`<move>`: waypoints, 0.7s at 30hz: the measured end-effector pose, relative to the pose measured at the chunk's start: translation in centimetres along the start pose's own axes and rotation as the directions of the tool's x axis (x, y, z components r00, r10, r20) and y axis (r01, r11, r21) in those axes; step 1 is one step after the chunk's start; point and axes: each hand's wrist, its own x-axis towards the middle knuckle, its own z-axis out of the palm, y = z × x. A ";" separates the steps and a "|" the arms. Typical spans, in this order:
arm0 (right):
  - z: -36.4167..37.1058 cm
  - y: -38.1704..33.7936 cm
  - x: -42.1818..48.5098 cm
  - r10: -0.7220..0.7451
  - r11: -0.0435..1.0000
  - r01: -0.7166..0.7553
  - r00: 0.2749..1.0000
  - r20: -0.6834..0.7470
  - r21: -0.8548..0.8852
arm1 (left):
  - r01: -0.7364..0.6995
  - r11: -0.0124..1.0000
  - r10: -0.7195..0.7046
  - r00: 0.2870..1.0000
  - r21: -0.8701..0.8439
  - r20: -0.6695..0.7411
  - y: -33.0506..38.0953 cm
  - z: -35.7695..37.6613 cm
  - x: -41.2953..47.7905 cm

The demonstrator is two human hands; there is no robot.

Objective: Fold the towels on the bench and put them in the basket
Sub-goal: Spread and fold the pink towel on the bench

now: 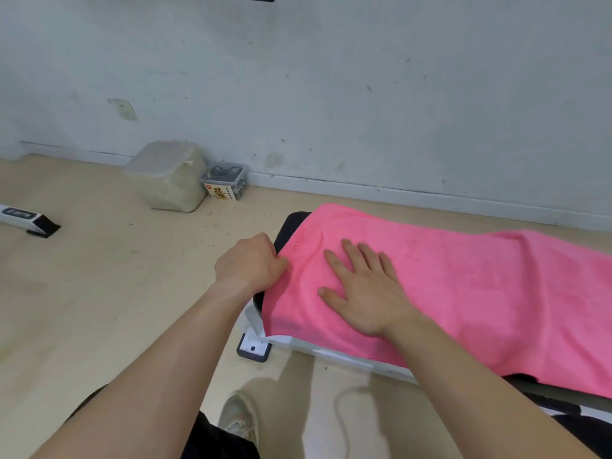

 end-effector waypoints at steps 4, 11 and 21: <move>0.3 -0.5 -0.1 0.000 1.000 -0.001 1.000 -0.011 -0.008 | -0.065 0.992 0.059 0.997 -0.105 -0.058 0.8 1.5 0.8; 1.0 -0.6 -0.8 -0.004 1.000 0.004 1.000 -0.002 -0.017 | -0.168 0.967 0.173 0.985 -0.193 0.011 3.5 1.5 4.1; 0.9 -0.6 -0.1 -0.003 1.000 0.003 1.000 0.010 -0.018 | -0.064 0.653 0.064 0.998 -0.755 -0.030 3.8 0.2 7.2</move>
